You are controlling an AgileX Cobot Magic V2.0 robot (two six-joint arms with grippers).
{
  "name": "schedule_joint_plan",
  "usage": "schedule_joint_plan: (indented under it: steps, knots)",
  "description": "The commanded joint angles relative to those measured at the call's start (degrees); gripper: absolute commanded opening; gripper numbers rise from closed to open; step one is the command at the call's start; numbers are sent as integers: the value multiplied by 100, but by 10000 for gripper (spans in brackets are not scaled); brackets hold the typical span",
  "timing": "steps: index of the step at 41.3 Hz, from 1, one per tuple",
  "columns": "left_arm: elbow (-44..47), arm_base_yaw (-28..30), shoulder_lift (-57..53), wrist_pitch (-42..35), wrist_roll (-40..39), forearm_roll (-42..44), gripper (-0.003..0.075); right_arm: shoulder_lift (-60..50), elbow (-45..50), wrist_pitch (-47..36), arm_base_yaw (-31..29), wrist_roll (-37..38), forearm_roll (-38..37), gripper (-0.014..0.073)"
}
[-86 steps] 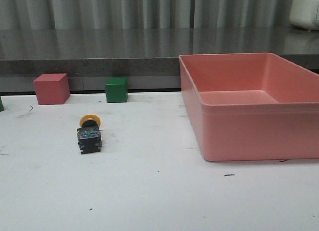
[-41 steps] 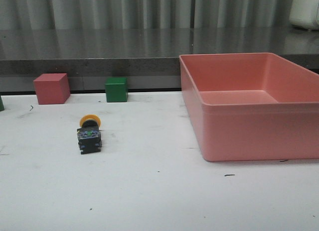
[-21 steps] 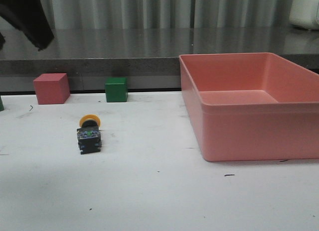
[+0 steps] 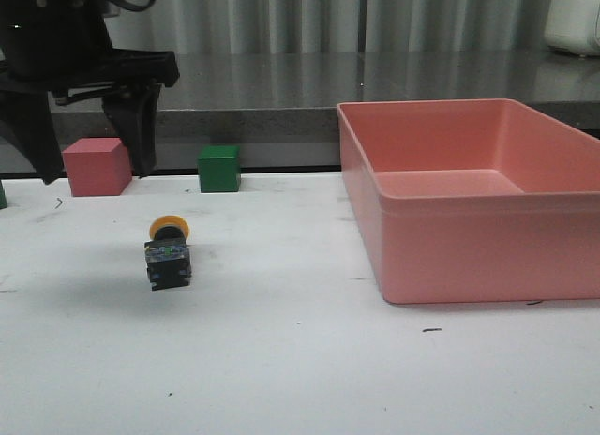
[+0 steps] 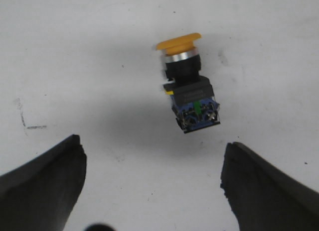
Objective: Place and stand button with both arms
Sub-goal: 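Lower the left gripper over the button lying on the table, then close the left gripper on the button base and lift it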
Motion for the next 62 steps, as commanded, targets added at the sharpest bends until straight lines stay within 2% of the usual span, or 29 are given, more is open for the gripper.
schedule_joint_plan:
  steps: [1, 14, 37, 50, 54, 62]
  knots:
    - [-508, -38, 91, 117, -215, 0, 546, -10, -132, -419, -23, -43, -63, 468]
    - [-1487, -38, 1055, 792, -237, -247, 545, -10, -132, -419, -23, -43, -63, 468]
    - [-2295, -38, 2097, 975, -359, -491, 545, -10, -132, -419, -23, -43, -63, 468]
    - [-2305, -38, 2276, 862, -427, -464, 542, -10, -132, -419, -23, -43, -63, 468]
    - [-2305, -38, 2276, 825, -439, -464, 475, -10, -132, -419, -23, -43, -63, 468]
    - [-2305, -38, 2276, 729, -437, -464, 262, -10, -132, -419, -23, -43, -63, 468]
